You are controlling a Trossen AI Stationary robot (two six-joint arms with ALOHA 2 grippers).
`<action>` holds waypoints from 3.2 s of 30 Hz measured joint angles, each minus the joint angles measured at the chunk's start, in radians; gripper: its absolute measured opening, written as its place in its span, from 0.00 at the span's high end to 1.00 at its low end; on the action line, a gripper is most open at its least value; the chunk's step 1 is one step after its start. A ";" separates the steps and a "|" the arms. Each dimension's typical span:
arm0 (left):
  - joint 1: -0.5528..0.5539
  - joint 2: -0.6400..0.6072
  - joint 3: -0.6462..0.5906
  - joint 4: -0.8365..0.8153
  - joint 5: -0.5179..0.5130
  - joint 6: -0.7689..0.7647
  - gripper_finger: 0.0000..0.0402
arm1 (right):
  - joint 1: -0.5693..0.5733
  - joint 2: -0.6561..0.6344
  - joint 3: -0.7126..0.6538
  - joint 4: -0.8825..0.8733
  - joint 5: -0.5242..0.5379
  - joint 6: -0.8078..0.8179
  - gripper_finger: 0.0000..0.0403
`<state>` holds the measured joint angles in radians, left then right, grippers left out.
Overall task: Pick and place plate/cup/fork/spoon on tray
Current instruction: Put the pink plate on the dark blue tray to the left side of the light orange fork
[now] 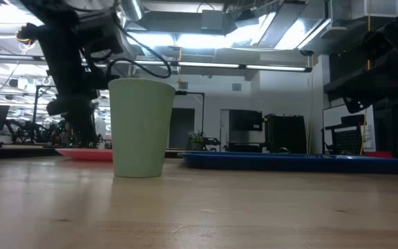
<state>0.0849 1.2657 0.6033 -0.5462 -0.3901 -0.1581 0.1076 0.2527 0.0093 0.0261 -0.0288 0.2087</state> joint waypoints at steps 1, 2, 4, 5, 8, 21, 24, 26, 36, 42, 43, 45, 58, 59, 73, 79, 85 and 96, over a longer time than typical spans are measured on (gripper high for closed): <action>0.000 0.009 0.000 0.012 0.000 0.000 0.93 | 0.000 0.000 0.000 0.000 0.000 0.000 0.76; 0.000 0.013 0.000 0.015 0.002 -0.009 0.93 | 0.000 0.000 0.000 0.000 0.000 0.000 0.76; 0.000 0.017 0.002 0.016 0.031 -0.047 0.93 | 0.000 0.000 0.000 -0.001 0.000 0.000 0.76; 0.000 0.017 0.002 0.015 0.057 -0.054 0.93 | 0.000 0.000 0.000 -0.001 0.000 0.000 0.76; -0.001 0.005 0.002 0.018 0.093 -0.052 0.93 | 0.000 0.000 0.000 -0.005 -0.001 0.000 0.76; -0.087 0.003 0.003 0.017 0.118 -0.231 0.93 | 0.000 0.000 0.000 -0.005 -0.002 0.045 0.76; -0.123 0.003 0.006 0.015 0.092 -0.277 0.90 | 0.000 0.000 0.000 -0.005 -0.002 0.049 0.76; -0.136 0.003 0.020 0.013 0.084 -0.287 0.85 | 0.001 0.000 0.000 -0.005 -0.002 0.049 0.76; -0.125 0.003 0.074 -0.005 0.072 -0.023 0.69 | 0.001 0.000 0.000 -0.005 -0.002 0.049 0.76; -0.124 0.010 0.074 0.032 0.076 -0.015 0.69 | 0.001 0.000 0.000 -0.005 -0.002 0.050 0.76; -0.124 0.009 0.074 0.034 0.076 -0.015 0.69 | 0.001 0.000 0.000 -0.005 -0.002 0.050 0.76; -0.124 0.009 0.074 0.046 0.068 -0.015 0.69 | 0.001 0.000 0.000 -0.005 -0.002 0.050 0.76; -0.097 0.009 0.055 0.017 -0.101 -0.015 0.69 | 0.001 0.000 0.000 0.000 -0.018 0.048 0.76; -0.096 0.009 0.041 0.020 -0.100 -0.016 0.69 | 0.001 0.000 0.000 0.000 -0.018 0.048 0.76; -0.094 0.009 -0.043 0.070 -0.110 0.034 0.69 | 0.001 0.000 0.000 -0.001 -0.018 0.049 0.76; -0.093 0.009 -0.133 0.178 -0.104 0.025 0.69 | 0.001 0.000 0.000 -0.002 -0.018 0.049 0.76; -0.093 0.009 -0.135 0.193 -0.186 0.054 0.69 | 0.001 0.000 0.000 -0.005 -0.019 0.050 0.76; -0.064 0.043 -0.170 0.229 -0.148 0.058 0.69 | 0.001 0.000 0.000 -0.003 -0.020 0.053 0.76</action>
<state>0.0212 1.3088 0.4335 -0.3173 -0.5377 -0.0998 0.1081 0.2528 0.0092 0.0233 -0.0484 0.2616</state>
